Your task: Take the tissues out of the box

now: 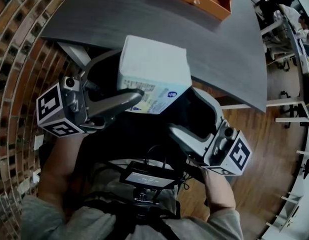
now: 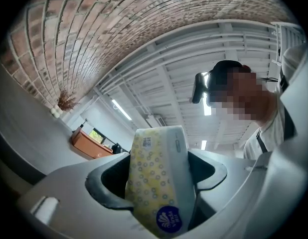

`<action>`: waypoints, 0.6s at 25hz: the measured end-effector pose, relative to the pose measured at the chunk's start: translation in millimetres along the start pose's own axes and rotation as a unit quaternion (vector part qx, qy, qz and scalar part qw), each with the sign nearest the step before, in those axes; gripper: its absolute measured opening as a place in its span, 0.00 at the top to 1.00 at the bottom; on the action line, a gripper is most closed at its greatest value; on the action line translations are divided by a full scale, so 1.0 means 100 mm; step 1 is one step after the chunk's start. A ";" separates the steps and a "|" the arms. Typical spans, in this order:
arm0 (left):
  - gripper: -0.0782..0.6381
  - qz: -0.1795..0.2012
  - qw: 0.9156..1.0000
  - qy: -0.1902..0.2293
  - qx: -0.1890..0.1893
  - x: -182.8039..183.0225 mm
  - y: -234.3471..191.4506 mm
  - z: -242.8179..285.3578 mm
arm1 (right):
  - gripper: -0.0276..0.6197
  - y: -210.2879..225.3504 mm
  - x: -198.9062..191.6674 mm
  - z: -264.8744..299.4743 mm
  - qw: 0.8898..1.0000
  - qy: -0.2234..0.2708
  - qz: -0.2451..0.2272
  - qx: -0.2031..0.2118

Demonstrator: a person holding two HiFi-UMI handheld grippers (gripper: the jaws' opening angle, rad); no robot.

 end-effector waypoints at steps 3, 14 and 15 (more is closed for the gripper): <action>0.40 -0.005 1.000 0.004 0.002 0.00 0.01 -0.01 | 0.47 -0.06 -0.01 0.00 1.000 -0.009 -0.008 0.004; 0.40 -0.006 1.000 0.001 -0.002 0.00 0.01 0.00 | 0.47 -0.02 0.01 0.02 1.000 -0.011 -0.011 0.006; 0.40 -0.006 1.000 0.001 -0.002 0.00 0.00 0.00 | 0.47 -0.02 0.01 0.02 1.000 -0.010 -0.013 0.007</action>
Point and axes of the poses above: the fingertips, and each gripper's own axes: z forward along the fingers, y to its right, x out of its top, the point moved 1 cm from there along -z, backward along the fingers, and after that the axes turned 11 degrees about x, right-handed, at the moved point
